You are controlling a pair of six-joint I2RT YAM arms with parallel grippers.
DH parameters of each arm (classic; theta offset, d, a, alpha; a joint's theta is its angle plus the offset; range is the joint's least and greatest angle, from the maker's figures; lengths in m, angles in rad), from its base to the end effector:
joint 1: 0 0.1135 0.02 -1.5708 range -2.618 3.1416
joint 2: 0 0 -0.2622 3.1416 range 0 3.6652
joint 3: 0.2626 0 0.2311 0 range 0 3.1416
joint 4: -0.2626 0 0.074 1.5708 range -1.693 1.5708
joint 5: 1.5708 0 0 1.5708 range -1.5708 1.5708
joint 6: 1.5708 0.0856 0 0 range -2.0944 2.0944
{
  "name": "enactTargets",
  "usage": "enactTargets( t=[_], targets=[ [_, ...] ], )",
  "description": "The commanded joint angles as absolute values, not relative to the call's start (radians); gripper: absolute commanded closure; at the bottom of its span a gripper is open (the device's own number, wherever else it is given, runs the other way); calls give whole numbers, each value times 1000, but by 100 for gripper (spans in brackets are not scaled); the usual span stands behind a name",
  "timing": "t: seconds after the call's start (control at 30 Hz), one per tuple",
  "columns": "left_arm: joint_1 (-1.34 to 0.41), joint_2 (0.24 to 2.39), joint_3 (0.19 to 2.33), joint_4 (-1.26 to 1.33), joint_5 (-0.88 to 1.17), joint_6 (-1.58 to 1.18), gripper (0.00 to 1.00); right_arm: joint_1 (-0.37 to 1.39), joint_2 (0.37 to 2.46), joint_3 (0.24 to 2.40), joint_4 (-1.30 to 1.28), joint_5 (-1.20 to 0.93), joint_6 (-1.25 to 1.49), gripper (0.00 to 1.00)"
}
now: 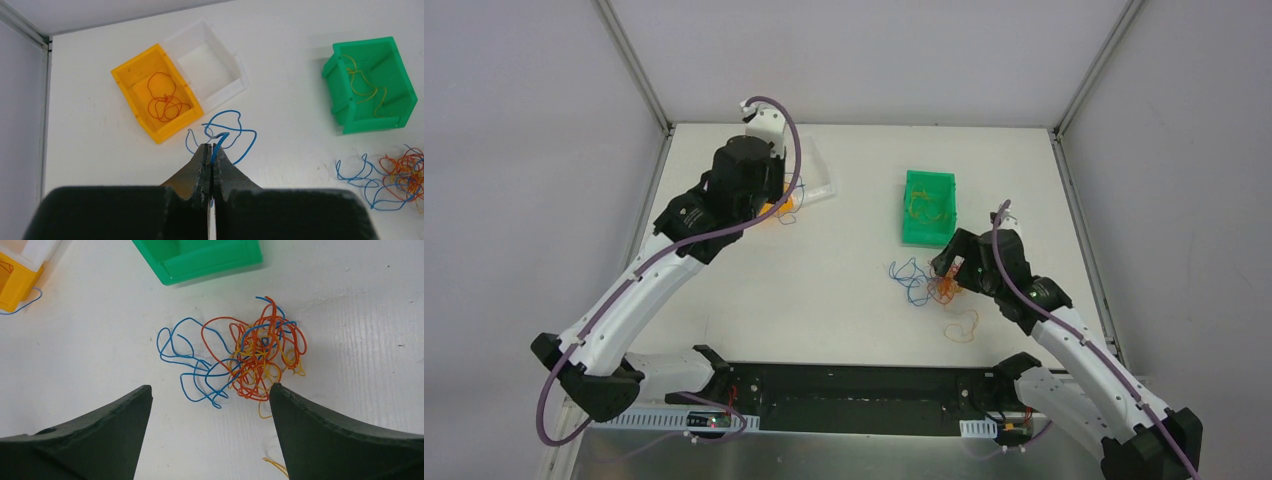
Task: Untangle the cables
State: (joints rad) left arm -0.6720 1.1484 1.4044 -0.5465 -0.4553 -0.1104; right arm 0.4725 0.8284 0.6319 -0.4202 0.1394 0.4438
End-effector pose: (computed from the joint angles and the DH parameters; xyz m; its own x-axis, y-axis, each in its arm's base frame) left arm 0.2252 -0.1310 0.4240 -0.2481 0.0709 -0.9661 0.2033 0.9789 0.0196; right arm 0.1860 0.0817 0.2301 -0.6153 0.1631 -0.7713 -0.0948 0.9560 0.2777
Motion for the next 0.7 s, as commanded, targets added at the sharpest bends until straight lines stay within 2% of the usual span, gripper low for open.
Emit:
enactTargets(
  t=[0.0,0.23,0.67],
  targets=[
    [-663,1230,1544,-482,-471,-77,100,469,765,612,-427,184,456,9],
    [-618,1369,1704,-449,-491,-22,100,469,696,607,-428,224,442,9],
    [-534,1698,2081,-420,-529,128,100,468,718,633,-413,229,410,9]
  ],
)
